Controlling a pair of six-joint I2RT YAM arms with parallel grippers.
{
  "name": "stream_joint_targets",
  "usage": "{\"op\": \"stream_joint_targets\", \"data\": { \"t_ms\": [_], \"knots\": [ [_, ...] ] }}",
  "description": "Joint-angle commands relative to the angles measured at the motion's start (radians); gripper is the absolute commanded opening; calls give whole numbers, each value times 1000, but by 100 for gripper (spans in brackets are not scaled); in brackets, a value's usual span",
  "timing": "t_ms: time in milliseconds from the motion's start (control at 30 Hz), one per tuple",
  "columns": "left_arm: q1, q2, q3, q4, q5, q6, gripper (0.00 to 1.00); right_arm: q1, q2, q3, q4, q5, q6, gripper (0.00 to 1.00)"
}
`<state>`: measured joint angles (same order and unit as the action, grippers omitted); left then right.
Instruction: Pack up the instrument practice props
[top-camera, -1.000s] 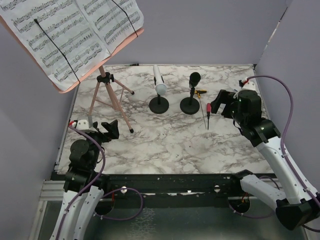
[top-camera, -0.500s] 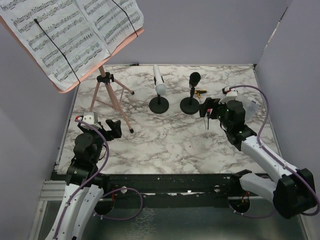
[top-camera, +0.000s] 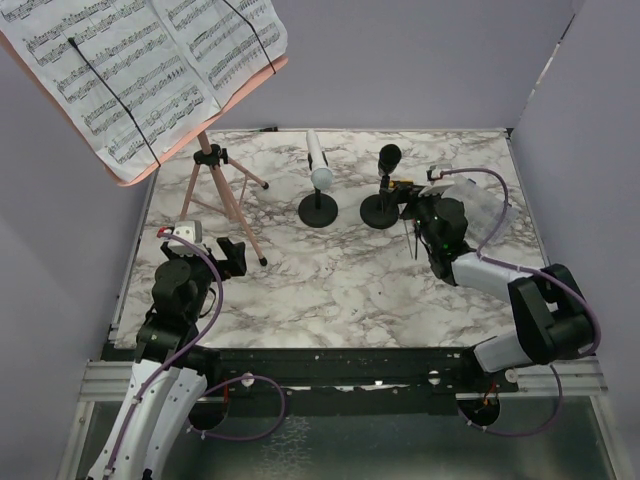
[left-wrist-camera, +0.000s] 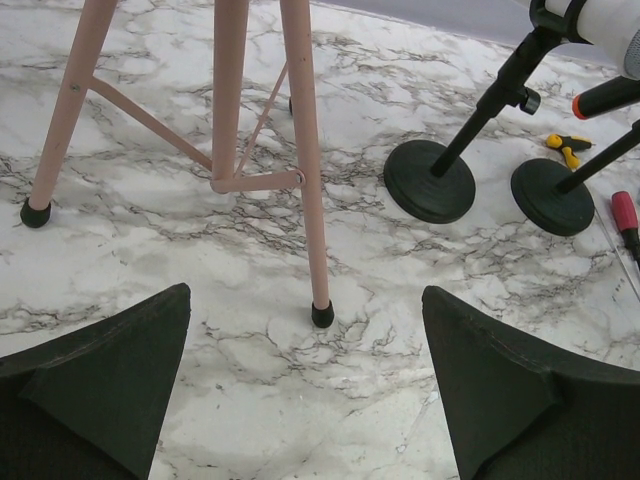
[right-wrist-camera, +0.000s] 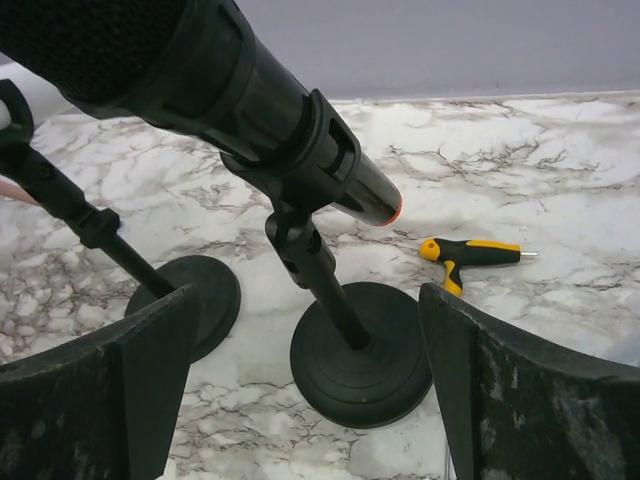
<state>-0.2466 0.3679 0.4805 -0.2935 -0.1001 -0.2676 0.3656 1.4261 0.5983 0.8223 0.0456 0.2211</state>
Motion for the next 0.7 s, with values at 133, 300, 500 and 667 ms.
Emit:
{"op": "stream_joint_targets", "data": {
  "t_ms": [133,300,500,667],
  "knots": [
    [-6,-2,26,1,12,10,99,43,164,58,221,170,-50,85],
    [-5,-5,26,0,6,10,99,78,242,95,278,271,-87,80],
    [-5,-8,24,1,3,10,99,98,316,144,297,316,-111,71],
    [-5,-15,24,0,-1,9,99,111,345,164,316,338,-137,63]
  ]
}}
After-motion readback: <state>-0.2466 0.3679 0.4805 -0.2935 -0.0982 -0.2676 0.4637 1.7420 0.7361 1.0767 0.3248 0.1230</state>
